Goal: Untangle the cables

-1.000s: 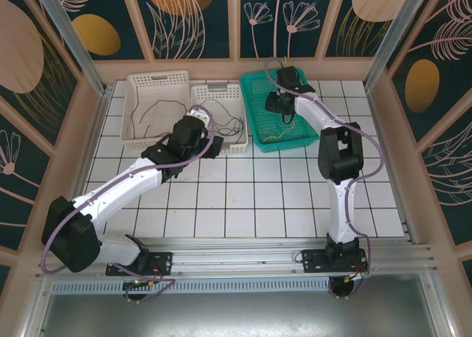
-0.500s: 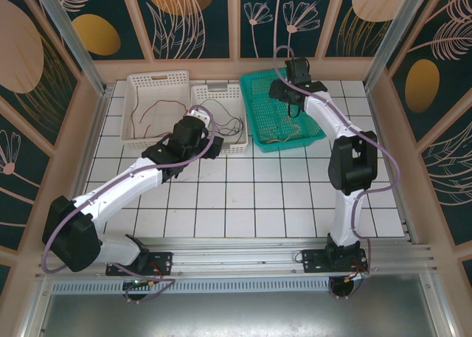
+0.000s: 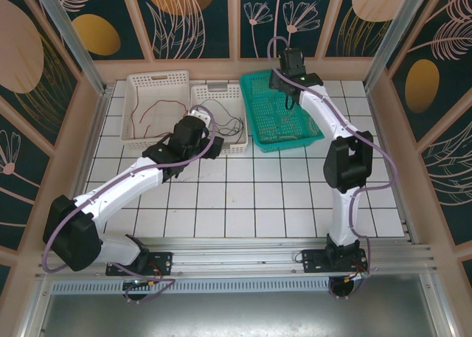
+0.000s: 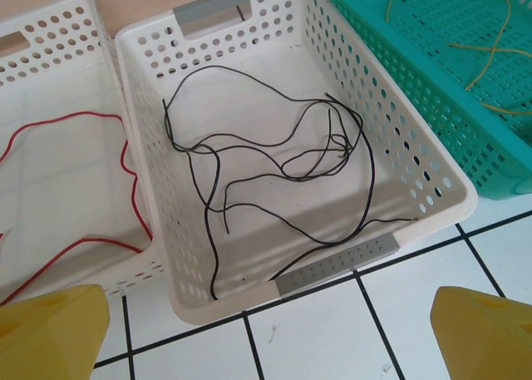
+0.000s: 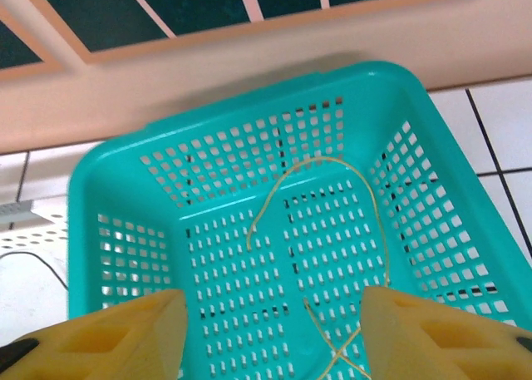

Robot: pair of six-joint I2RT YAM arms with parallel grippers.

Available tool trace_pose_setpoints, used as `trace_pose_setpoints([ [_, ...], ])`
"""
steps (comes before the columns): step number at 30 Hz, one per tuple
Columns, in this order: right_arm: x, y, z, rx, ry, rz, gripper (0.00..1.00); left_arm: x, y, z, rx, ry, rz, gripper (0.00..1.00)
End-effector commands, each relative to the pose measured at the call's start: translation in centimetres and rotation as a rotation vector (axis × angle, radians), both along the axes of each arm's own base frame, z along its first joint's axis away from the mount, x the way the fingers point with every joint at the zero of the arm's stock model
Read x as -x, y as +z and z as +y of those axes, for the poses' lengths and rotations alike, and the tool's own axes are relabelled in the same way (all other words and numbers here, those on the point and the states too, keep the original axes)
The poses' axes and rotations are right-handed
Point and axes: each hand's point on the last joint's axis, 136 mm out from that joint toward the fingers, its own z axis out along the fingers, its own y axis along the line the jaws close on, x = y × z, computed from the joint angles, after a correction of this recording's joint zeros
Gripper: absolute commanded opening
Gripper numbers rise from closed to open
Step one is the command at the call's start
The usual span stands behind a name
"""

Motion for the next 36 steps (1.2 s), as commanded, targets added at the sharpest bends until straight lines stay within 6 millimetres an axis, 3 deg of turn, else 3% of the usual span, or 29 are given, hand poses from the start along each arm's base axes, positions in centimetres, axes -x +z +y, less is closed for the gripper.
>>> trace_pose_setpoints([
  [1, 0.6, 2.9, -0.5, -0.026, 0.012, -0.048, 0.58, -0.2, 0.5, -0.3, 0.007, -0.004, 0.002, 0.99],
  [3, 0.8, 2.9, -1.0, -0.056, 0.007, -0.054, 0.59, -0.2, 0.6, -0.2, 0.007, -0.003, 0.001, 0.99],
  [5, 0.6, 1.7, -2.5, -0.086, -0.021, -0.023, 0.59, -0.2, 0.5, -0.3, 0.008, -0.005, 0.002, 0.99],
  [8, 0.5, -0.7, -6.7, -0.159, -0.134, 0.038, 0.57, -0.2, 0.5, -0.3, 0.008, -0.005, 0.003, 0.99],
  [11, 1.5, -2.1, -10.9, -0.147, -0.279, 0.011, 0.57, -0.2, 0.5, -0.3, 0.009, -0.006, 0.004, 0.98],
  [18, 3.3, -4.1, -16.6, -0.223, -0.424, -0.019, 0.56, -0.2, 0.2, -0.5, 0.008, -0.013, 0.014, 0.99],
  [22, 2.1, -5.6, -16.5, -0.244, -0.407, -0.009, 0.56, -0.2, 0.0, -0.5, 0.004, -0.013, 0.019, 0.98],
  [28, -0.2, -5.3, -16.2, -0.266, -0.367, -0.097, 0.55, -0.3, -0.2, -0.5, -0.003, -0.01, 0.02, 0.99],
  [31, -1.8, -6.6, -16.0, -0.274, -0.349, -0.052, 0.53, -0.3, -0.2, -0.4, -0.005, -0.007, 0.019, 0.99],
  [34, -3.1, -8.0, -15.8, -0.28, -0.336, -0.01, 0.5, -0.3, -0.2, -0.5, -0.006, -0.009, 0.019, 0.98],
  [36, -3.5, -7.9, -15.2, -0.295, -0.311, -0.023, 0.39, -0.3, -0.2, -0.5, -0.006, -0.01, 0.021, 0.98],
])
